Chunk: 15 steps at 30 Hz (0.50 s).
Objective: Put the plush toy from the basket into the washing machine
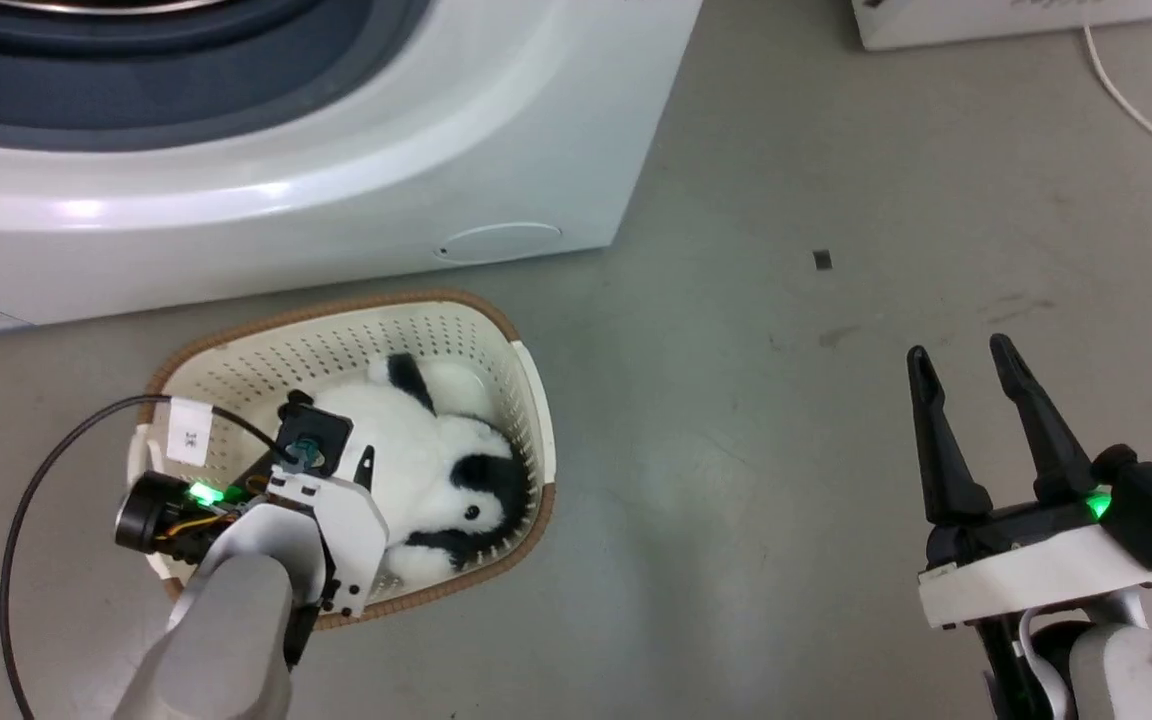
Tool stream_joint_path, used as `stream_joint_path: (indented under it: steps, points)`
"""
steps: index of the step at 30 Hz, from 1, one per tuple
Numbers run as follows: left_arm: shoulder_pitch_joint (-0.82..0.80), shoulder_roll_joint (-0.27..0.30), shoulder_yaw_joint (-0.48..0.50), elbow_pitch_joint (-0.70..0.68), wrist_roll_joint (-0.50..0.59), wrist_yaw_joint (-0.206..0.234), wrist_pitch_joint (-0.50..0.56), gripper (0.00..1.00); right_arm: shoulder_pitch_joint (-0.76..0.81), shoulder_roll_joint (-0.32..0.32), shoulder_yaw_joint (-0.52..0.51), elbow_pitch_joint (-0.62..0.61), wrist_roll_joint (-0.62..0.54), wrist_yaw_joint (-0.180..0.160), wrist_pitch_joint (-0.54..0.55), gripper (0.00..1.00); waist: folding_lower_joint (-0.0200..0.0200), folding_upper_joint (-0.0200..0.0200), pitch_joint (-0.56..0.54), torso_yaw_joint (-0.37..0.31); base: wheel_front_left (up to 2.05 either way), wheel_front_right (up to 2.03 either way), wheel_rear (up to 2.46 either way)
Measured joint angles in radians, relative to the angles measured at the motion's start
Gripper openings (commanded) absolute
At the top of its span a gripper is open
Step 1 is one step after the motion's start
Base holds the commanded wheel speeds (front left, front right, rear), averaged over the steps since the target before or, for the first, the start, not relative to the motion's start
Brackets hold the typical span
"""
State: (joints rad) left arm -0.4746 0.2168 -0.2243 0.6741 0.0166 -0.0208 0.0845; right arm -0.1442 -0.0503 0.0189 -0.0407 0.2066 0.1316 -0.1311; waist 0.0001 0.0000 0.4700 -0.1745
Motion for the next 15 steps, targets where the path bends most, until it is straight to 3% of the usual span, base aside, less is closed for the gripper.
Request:
stream_joint_path:
  steps: [15]
  points:
    - [-0.160, 0.081, -0.083, 0.152, 0.007, -0.044, 0.150, 1.00, -0.051, 0.000, 0.020, -0.013, 0.065, 0.000, -0.031, 1.00, 0.0001, 0.0000, 0.164, -0.056, 0.00, 0.00, 0.00]
